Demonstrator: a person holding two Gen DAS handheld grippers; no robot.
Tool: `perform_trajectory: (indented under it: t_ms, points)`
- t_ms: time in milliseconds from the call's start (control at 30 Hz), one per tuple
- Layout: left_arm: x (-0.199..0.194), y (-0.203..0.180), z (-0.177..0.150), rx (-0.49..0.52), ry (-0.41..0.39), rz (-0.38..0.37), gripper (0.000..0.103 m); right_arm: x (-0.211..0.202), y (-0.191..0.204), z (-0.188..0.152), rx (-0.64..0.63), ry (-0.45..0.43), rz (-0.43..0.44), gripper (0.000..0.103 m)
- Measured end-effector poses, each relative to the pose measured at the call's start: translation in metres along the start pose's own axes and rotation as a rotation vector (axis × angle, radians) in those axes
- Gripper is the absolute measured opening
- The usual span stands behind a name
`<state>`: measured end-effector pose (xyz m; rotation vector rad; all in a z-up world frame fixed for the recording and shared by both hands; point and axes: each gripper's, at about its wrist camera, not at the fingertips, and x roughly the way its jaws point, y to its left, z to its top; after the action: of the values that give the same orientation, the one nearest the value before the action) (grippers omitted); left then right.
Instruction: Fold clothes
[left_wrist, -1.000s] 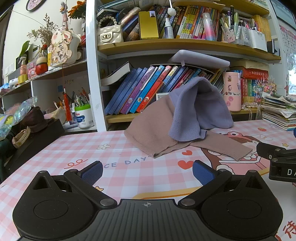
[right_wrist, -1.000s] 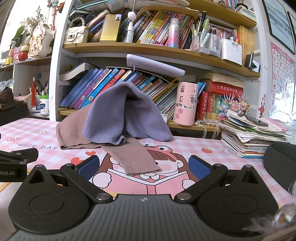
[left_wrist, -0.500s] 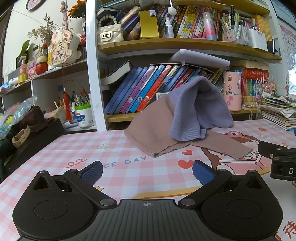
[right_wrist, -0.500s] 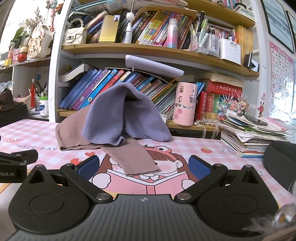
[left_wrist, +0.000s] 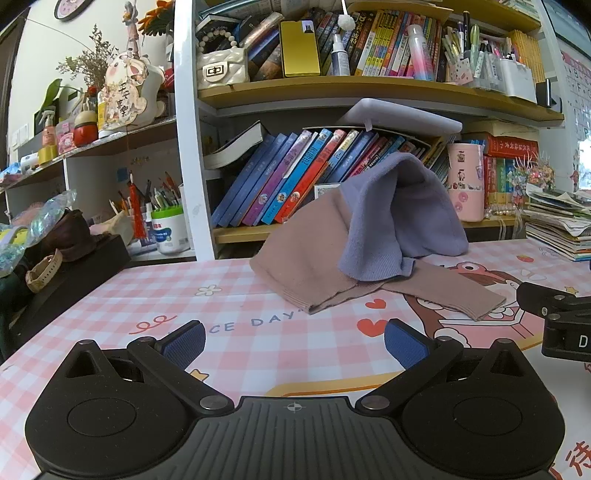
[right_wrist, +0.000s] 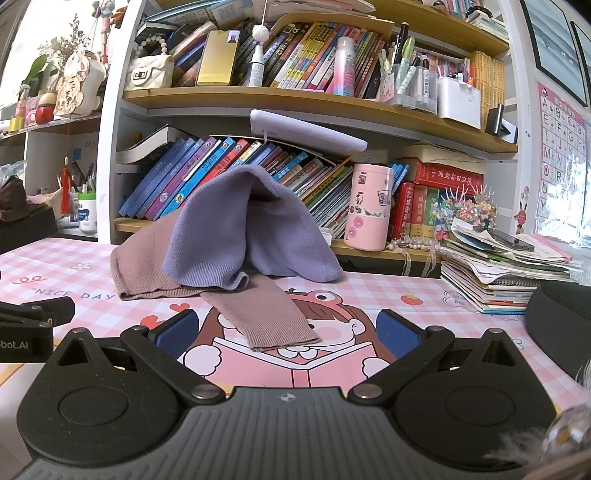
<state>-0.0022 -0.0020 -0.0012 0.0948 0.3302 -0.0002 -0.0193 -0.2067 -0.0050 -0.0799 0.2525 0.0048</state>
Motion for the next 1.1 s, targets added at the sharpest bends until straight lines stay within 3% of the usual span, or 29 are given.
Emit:
perform_trajectory:
  t_ms: [567, 900, 1100]
  points:
    - [-0.004, 0.002, -0.001, -0.004, -0.026, -0.002, 0.103, -0.002, 0.0, -0.001, 0.004, -0.011, -0.002, 0.103]
    - [-0.016, -0.003, -0.002, 0.028, -0.099, -0.008, 0.103, 0.005, -0.011, -0.001, 0.069, 0.027, 0.042, 0.103]
    - [-0.012, -0.002, 0.0, 0.02, -0.079, -0.044, 0.103, 0.003, -0.009, -0.002, 0.063, 0.039, 0.085, 0.103]
